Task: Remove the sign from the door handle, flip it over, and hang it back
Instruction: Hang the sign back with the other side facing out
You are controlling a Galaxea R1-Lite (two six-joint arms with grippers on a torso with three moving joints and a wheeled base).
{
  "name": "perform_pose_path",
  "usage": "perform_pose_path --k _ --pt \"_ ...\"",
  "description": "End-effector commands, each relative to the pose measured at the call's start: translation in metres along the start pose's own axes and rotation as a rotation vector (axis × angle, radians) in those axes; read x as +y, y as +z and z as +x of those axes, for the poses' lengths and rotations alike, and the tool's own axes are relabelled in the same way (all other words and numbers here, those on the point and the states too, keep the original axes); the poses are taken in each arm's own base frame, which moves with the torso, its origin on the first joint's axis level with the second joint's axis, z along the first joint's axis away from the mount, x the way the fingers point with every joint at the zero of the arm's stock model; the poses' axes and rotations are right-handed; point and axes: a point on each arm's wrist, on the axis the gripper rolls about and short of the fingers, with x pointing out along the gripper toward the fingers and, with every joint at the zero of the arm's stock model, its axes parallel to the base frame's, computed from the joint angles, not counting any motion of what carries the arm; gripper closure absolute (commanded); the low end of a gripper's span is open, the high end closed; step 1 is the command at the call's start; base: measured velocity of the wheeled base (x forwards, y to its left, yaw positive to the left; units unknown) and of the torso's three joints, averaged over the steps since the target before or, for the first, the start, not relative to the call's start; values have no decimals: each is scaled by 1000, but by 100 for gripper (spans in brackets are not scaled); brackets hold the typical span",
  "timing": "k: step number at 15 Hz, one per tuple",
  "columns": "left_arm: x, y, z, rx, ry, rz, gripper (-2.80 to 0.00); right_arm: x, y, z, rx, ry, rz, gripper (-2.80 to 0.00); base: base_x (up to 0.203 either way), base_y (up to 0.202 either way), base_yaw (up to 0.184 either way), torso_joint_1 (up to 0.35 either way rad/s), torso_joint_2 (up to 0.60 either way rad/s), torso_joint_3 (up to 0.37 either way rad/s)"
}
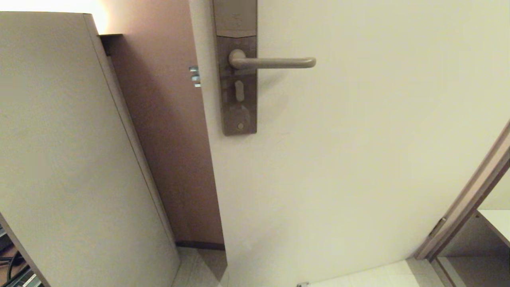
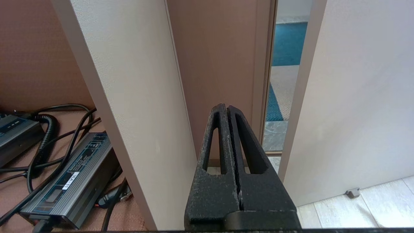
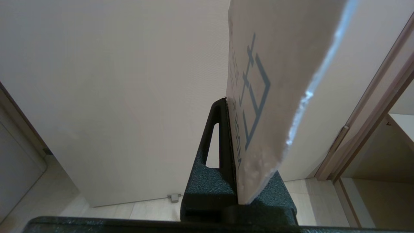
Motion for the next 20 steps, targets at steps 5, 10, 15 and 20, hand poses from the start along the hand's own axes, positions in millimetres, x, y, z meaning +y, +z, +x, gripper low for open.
perform_pose_path --k 5,10,15,20 --pt "0 0 0 -1 -1 0 0 0 0 0 -1 8 -21 0 0 0 0 0 0 0" --pt "0 0 0 -1 1 0 0 0 0 0 1 8 -17 0 0 0 0 0 0 0" --pt "0 0 0 -1 1 0 0 0 6 -2 2 14 -14 0 0 0 0 0 0 0" --pt "0 0 0 -1 -1 0 0 1 52 7 110 10 4 0 0 0 0 0 0 0"
